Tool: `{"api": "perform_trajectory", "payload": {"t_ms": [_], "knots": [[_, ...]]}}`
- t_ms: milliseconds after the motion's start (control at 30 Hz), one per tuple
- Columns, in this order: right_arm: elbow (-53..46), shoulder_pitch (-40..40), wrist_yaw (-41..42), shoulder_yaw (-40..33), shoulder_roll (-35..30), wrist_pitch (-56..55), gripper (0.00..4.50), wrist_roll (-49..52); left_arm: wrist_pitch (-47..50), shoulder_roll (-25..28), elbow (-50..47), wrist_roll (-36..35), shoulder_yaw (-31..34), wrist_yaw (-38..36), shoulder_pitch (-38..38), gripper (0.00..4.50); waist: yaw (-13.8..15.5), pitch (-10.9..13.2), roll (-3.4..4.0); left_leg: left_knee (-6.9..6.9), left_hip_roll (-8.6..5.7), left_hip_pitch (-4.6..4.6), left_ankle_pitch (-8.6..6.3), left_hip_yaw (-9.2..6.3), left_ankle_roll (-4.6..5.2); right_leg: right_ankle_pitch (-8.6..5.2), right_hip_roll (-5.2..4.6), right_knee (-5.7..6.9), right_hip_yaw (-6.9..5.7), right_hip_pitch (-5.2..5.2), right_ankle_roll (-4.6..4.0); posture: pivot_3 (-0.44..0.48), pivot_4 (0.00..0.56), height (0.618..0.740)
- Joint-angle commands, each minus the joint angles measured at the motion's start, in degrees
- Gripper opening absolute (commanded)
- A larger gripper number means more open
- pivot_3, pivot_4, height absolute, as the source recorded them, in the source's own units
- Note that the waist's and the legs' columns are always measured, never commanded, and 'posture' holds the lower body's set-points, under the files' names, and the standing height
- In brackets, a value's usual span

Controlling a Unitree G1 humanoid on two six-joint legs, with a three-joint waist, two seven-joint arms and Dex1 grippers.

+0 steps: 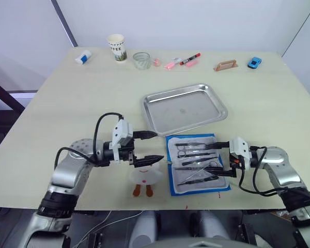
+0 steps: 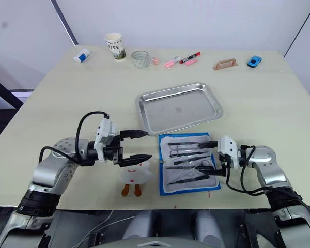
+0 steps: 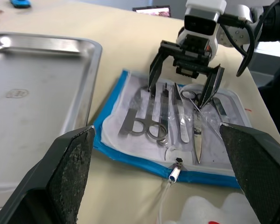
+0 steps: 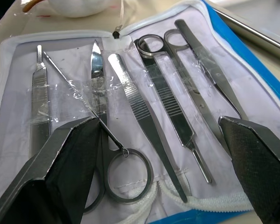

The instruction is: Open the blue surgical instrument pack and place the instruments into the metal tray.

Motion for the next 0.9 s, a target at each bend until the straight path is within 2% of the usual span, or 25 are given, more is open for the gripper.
{"api": "perform_trajectory", "payload": {"t_ms": [33, 167, 367, 767, 900], "knots": [[-1.15, 2.24, -0.91, 0.17, -0.25, 3.74, 4.43, -0.38, -1.13, -0.36, 0.22, -0.01, -0.44, -1.53, -1.24, 4.5, -0.09, 0.01, 0.02, -0.01, 0.0, 0.0, 0.0, 0.0, 0.0, 0.0, 0.0, 0.0, 0.0, 0.0, 0.0, 0.0, 0.15, 0.74], [-5.12, 2.91, -0.03, -1.3, 0.24, 10.98, 4.43, 4.63, -1.58, -0.46, 1.2, 0.16, -0.73, -2.37, -1.45, 4.5, -0.19, 0.08, 0.11, -0.02, 0.0, -0.04, 0.0, -0.01, 0.0, 0.0, -0.01, 0.0, -0.01, -0.02, -0.01, 0.0, 0.15, 0.74], [-5.99, 2.56, 0.69, -2.43, -0.06, 15.57, 4.43, 6.89, -2.26, -0.49, 1.49, 0.27, -0.71, -3.05, -0.95, 4.5, -0.3, 0.11, 0.16, -0.04, 0.0, -0.06, 0.0, -0.02, 0.0, 0.0, -0.01, -0.03, -0.02, -0.03, 0.0, 0.0, 0.15, 0.74], [-6.34, 1.25, 1.82, -2.83, -0.09, 17.15, 4.43, 6.72, -3.6, -0.71, 0.88, 0.74, -0.22, -2.41, 0.83, 4.5, -0.37, 0.13, 0.19, -0.06, -0.01, -0.07, 0.0, -0.02, 0.0, 0.0, -0.01, -0.06, -0.02, -0.03, 0.0, 0.0, 0.15, 0.74], [-7.58, 2.26, 2.74, -2.5, -1.13, 12.75, 4.43, 4.84, -3.95, -0.61, 1.14, 0.61, -0.04, -2.65, 0.89, 4.5, -0.35, 0.15, 0.22, -0.06, -0.01, -0.08, 0.0, -0.02, 0.0, 0.0, -0.02, -0.06, -0.03, -0.04, 0.0, 0.0, 0.15, 0.74]]}}
